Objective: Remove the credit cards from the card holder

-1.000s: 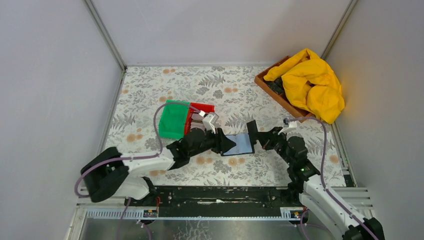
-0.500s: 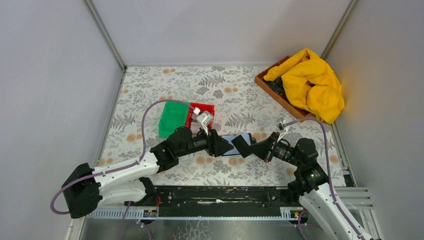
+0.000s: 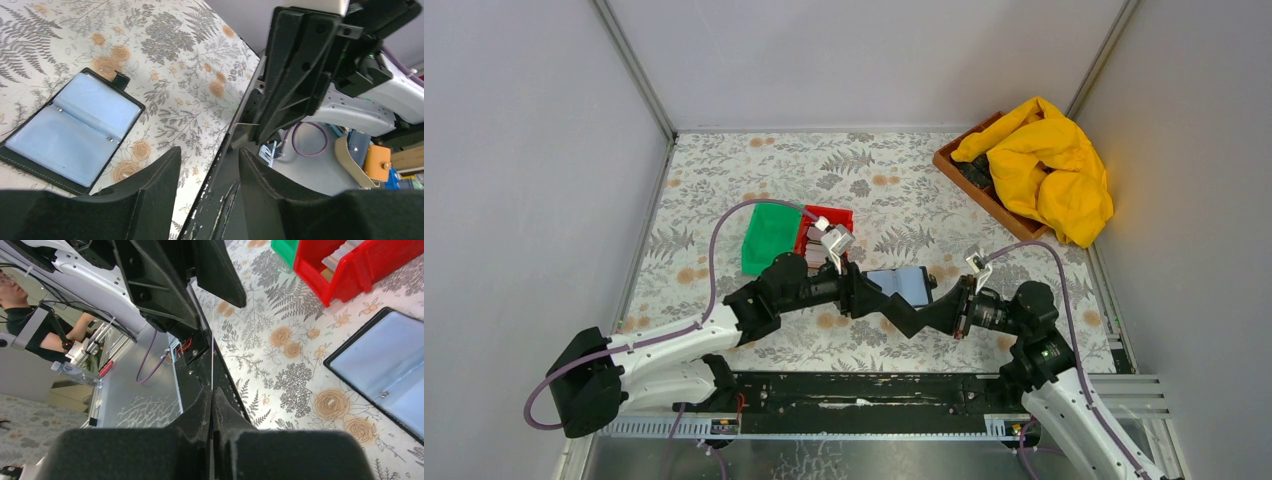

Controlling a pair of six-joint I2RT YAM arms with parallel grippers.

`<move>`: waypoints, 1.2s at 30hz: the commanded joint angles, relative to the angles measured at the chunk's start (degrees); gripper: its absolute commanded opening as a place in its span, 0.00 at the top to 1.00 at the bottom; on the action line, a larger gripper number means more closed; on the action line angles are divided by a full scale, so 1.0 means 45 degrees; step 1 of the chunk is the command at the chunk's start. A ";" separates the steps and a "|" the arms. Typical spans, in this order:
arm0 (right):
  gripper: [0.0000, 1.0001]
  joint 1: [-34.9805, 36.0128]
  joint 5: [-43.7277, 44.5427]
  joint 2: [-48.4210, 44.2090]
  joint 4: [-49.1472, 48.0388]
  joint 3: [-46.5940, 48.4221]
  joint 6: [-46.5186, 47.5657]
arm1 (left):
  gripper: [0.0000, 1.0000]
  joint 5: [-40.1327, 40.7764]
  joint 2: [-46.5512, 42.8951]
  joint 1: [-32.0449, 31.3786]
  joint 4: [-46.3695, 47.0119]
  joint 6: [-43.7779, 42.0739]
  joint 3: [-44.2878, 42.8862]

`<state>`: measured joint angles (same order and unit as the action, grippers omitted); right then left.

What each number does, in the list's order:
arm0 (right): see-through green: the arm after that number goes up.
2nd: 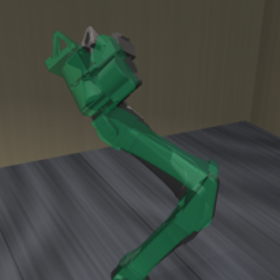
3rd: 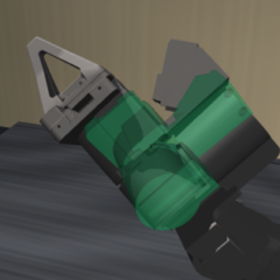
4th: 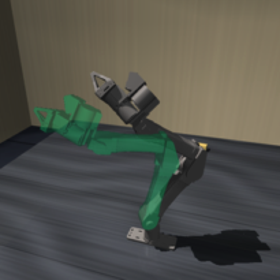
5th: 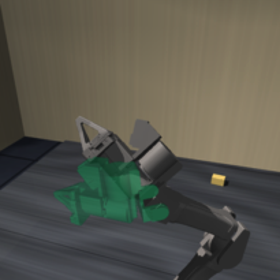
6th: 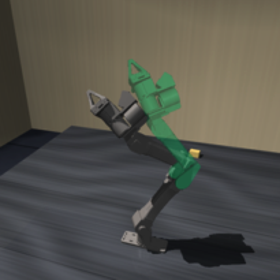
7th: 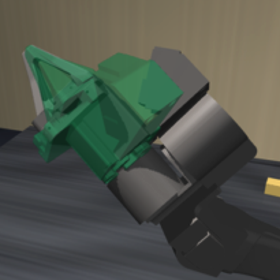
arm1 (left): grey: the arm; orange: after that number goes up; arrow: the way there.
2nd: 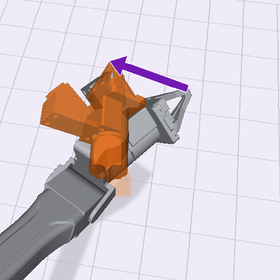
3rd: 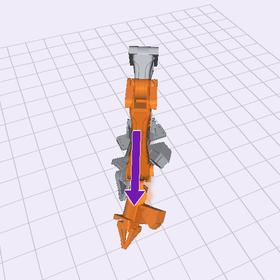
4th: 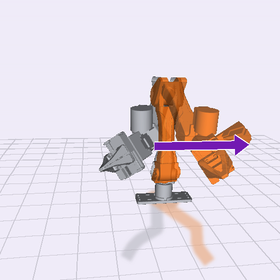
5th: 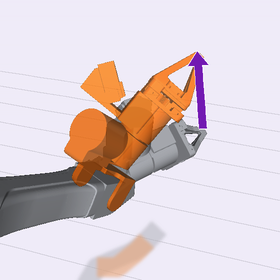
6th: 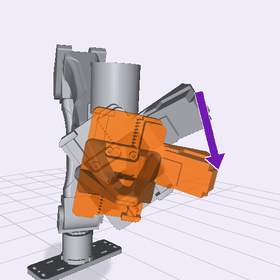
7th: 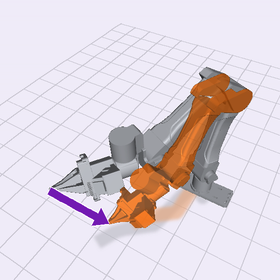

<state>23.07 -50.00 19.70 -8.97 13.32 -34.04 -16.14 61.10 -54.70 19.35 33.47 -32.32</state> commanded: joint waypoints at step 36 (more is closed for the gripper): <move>0.41 -0.0050 0.4132 -0.1463 0.1771 -0.0557 0.1098 | 1.00 -0.0950 0.1630 0.4901 -0.0060 0.2164 -0.0728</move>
<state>23.07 -37.52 13.54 -2.31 11.46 -30.83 -23.20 66.37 -41.71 21.98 39.22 -31.99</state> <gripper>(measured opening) 0.583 0.012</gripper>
